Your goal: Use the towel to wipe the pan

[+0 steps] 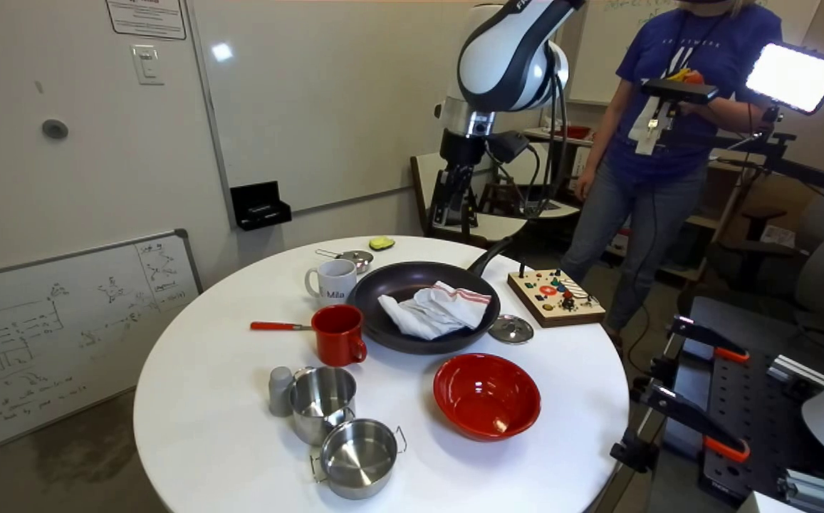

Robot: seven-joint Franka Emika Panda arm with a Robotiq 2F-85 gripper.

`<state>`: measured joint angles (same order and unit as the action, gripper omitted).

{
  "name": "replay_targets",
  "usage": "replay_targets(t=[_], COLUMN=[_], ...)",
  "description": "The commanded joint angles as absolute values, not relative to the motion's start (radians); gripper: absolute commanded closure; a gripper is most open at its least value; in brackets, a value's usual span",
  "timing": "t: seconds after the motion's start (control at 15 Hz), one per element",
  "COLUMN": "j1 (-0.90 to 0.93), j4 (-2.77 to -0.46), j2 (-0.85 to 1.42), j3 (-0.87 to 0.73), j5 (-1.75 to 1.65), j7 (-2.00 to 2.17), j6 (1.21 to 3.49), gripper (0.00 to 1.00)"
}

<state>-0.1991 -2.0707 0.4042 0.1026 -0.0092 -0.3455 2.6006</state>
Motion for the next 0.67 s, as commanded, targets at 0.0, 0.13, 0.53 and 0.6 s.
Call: replay_targets(t=[0.0,0.13,0.53,0.6], j1=[-0.233,-0.227,-0.234,-0.229], j4=[-2.111,-2.113,-2.087,-2.086], j2=[0.324,0.308,0.289,0.288], j3=[0.128,0.117,0.118,0.111], j5=[0.103,0.131,0.26,0.263], j7=[-0.452,-0.474,-0.574,-0.58], j6=[2.549,2.525,2.347,2.331], gripper=[0.0,0.0,0.0,0.0])
